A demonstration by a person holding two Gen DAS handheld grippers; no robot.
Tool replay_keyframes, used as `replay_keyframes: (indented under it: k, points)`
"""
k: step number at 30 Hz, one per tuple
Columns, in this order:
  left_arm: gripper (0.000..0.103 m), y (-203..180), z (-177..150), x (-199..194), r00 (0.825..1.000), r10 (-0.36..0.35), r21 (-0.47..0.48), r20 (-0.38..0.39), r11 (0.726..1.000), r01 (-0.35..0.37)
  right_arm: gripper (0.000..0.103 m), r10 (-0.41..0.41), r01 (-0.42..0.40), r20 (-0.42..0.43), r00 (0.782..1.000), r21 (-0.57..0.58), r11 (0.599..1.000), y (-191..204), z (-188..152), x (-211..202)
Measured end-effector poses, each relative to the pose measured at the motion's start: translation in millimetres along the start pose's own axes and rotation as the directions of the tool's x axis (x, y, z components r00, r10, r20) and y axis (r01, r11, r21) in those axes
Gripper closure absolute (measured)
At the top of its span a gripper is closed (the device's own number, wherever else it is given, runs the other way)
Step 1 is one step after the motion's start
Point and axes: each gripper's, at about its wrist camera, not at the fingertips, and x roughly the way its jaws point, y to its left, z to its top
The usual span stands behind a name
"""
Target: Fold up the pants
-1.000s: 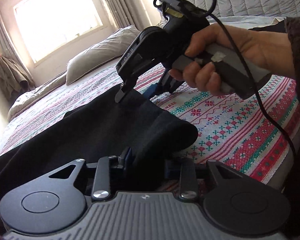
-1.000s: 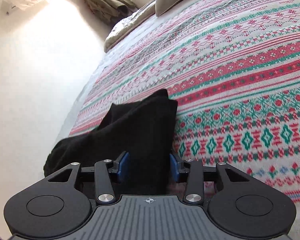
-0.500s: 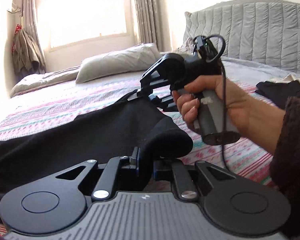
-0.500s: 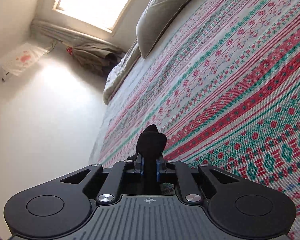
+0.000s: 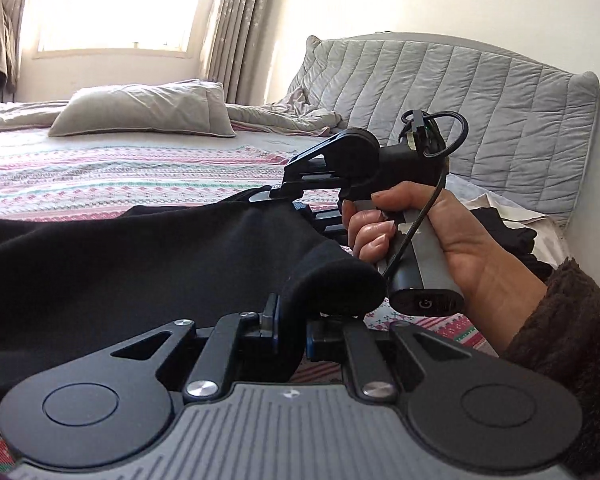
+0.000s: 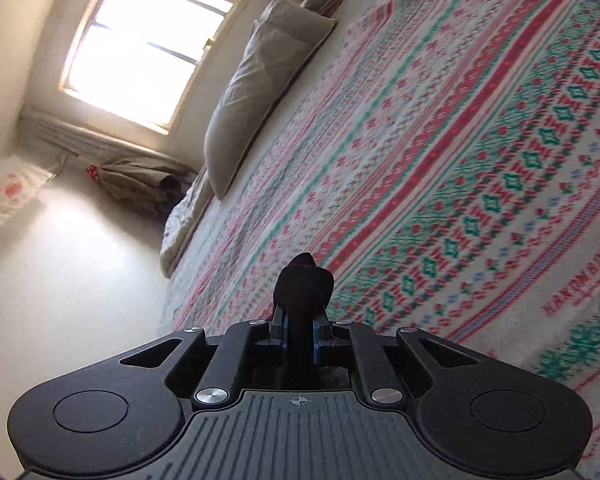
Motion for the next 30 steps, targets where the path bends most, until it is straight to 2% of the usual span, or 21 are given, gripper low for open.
replay_keyframes:
  k: [5, 12, 18, 23, 27, 29, 30]
  points:
    - [0.076, 19, 4, -13, 0.999, -0.025, -0.066, 0.035, 0.997, 0.027, 0.092, 0.010, -0.011, -0.002, 1.000, -0.008, 1.000, 13, -6, 0]
    - [0.076, 52, 8, -53, 0.995, 0.014, -0.154, 0.102, 0.988, 0.002, 0.092, 0.142, -0.143, -0.018, 0.990, -0.034, 0.989, 66, -21, 18]
    - [0.076, 100, 1, -78, 0.995, 0.076, -0.257, 0.064, 0.965, -0.057, 0.092, 0.220, -0.229, -0.098, 0.970, -0.090, 0.969, 118, -64, 64]
    - [0.076, 135, -12, -90, 0.992, 0.123, -0.315, -0.011, 0.941, -0.120, 0.092, 0.204, -0.233, -0.178, 0.963, -0.160, 0.959, 147, -107, 112]
    - [0.074, 153, -20, -86, 0.992, 0.103, -0.361, -0.080, 0.924, -0.125, 0.091, 0.135, -0.188, -0.229, 0.964, -0.225, 0.956, 154, -137, 136]
    - [0.071, 159, -22, -86, 0.992, 0.081, -0.361, -0.100, 0.926, -0.112, 0.088, 0.103, -0.164, -0.241, 0.965, -0.246, 0.955, 152, -147, 143]
    - [0.063, 162, -22, -89, 0.992, 0.076, -0.342, -0.105, 0.933, -0.108, 0.087, 0.094, -0.156, -0.243, 0.965, -0.249, 0.956, 151, -149, 145]
